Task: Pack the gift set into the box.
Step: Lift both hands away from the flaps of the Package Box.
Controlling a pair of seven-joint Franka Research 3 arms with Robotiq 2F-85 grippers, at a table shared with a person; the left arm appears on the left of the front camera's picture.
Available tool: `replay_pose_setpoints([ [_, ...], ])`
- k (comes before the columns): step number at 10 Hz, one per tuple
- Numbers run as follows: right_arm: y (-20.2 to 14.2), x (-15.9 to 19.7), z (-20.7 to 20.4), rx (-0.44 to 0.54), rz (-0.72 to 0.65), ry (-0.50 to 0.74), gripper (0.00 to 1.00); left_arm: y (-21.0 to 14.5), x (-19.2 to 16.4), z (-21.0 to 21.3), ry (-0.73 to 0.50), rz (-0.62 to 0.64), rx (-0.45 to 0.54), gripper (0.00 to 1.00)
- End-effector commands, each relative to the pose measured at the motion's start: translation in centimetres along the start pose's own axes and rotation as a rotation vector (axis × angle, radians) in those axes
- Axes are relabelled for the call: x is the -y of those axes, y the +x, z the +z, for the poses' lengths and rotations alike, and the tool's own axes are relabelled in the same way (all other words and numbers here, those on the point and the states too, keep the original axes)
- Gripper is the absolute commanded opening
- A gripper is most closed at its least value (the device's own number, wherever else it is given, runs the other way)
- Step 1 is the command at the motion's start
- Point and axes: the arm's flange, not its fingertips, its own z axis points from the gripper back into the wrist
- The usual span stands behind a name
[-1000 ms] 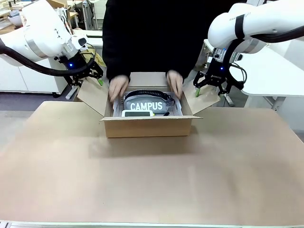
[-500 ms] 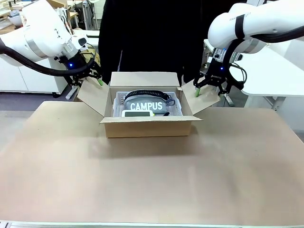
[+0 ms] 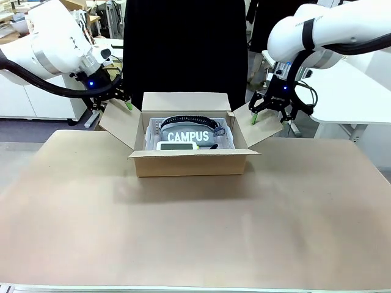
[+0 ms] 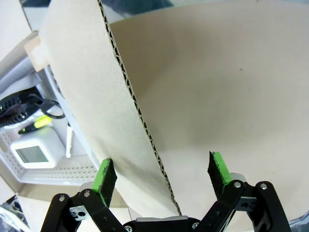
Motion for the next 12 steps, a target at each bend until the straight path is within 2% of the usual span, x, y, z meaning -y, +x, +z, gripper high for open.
replay_pose_setpoints([
  [1,0.00,-0.01,0.17,0.002,-0.022,-0.028,1.00,-0.01,-0.05,0.05,0.015,0.012,0.001,1.00],
  [12,0.00,-0.01,0.17,0.002,-0.022,-0.028,1.00,-0.01,-0.05,0.05,0.015,0.012,0.001,1.00],
])
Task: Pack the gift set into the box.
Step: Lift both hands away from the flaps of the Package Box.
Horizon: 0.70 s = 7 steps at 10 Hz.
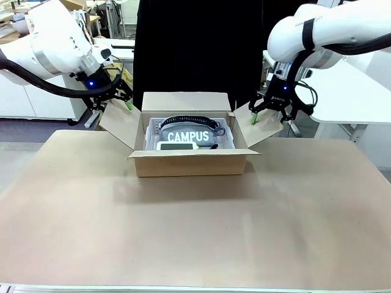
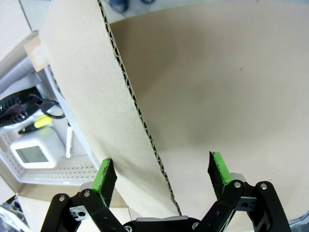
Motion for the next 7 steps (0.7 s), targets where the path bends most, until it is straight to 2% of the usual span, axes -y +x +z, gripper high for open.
replay_pose_setpoints([
  [1,0.0,0.0,0.0,0.000,0.000,0.000,1.00,0.0,0.0,0.0,0.000,0.000,0.000,1.00],
  [2,-1.9,1.3,3.6,0.080,0.070,0.047,1.00,-1.5,0.5,3.9,0.057,-0.097,0.112,1.00],
  [4,-9.0,5.4,10.1,0.238,0.153,0.171,1.00,-7.1,-0.6,13.1,-0.102,-0.244,0.286,1.00],
  [5,-12.1,7.6,11.6,0.254,0.209,0.255,1.00,-10.2,-2.0,16.0,-0.184,-0.322,0.359,1.00],
  [6,-14.4,10.0,12.5,0.153,0.229,0.351,1.00,-12.8,-3.9,17.6,-0.328,-0.448,0.323,1.00],
  [7,-16.4,12.5,13.3,0.003,0.239,0.526,1.00,-14.4,-6.2,18.3,-0.517,-0.531,0.253,1.00],
])
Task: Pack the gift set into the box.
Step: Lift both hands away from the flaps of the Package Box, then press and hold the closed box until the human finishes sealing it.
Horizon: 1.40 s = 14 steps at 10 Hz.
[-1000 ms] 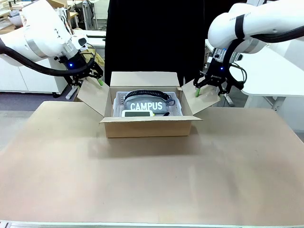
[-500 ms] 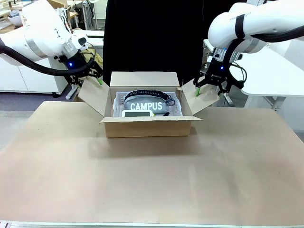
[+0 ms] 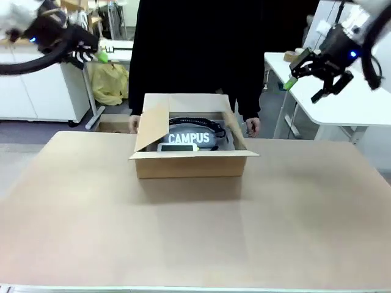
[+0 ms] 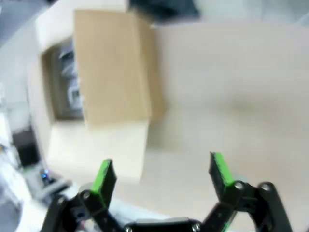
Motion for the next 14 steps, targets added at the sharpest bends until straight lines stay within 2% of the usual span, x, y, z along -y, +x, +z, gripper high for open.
replay_pose_setpoints([
  [1,-5.0,6.1,2.0,-0.190,-0.067,0.410,1.00,-7.0,-6.9,2.3,-0.465,-0.052,-0.105,1.00],
  [2,-6.2,9.4,3.2,-0.169,-0.122,0.619,1.00,-8.3,-9.1,2.5,-0.559,-0.002,-0.089,1.00],
  [3,-6.3,12.8,3.7,-0.158,-0.197,0.818,1.00,-8.9,-11.2,1.9,-0.575,0.058,-0.071,1.00],
  [4,-5.7,15.2,3.4,-0.061,-0.301,0.920,1.00,-9.1,-12.9,0.6,-0.505,0.144,-0.061,1.00],
  [5,-3.5,14.6,1.3,0.096,-0.547,0.733,1.00,-9.5,-6.8,3.9,-0.490,-0.020,0.053,1.00],
  [6,-8.1,12.9,4.5,-0.085,-0.125,0.660,1.00,-9.5,-6.8,3.9,-0.490,-0.020,0.053,1.00],
  [14,-8.1,12.9,4.5,-0.085,-0.125,0.660,1.00,-9.5,-6.8,3.9,-0.490,-0.020,0.053,1.00],
])
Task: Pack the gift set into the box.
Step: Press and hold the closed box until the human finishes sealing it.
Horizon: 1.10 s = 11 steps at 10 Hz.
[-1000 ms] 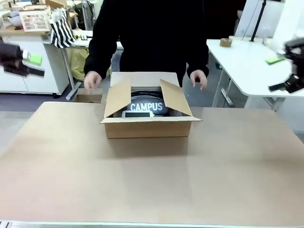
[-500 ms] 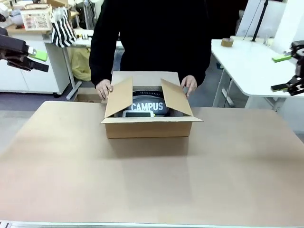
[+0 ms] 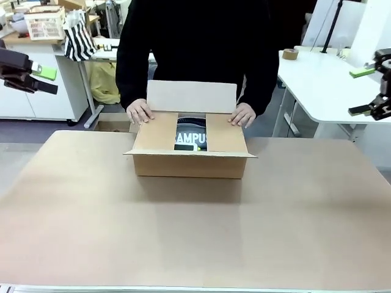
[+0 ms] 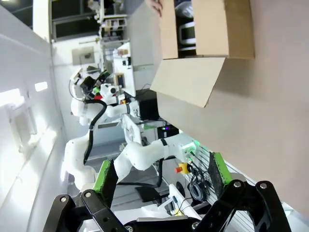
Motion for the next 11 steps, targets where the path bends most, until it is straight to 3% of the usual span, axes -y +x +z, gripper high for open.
replay_pose_setpoints([
  [1,-0.15,0.28,0.17,-0.016,0.031,-0.005,1.00,-0.10,0.19,-0.31,-0.008,0.001,0.024,1.00],
  [11,-0.15,0.28,0.17,-0.016,0.031,-0.005,1.00,-0.10,0.19,-0.31,-0.008,0.001,0.024,1.00],
])
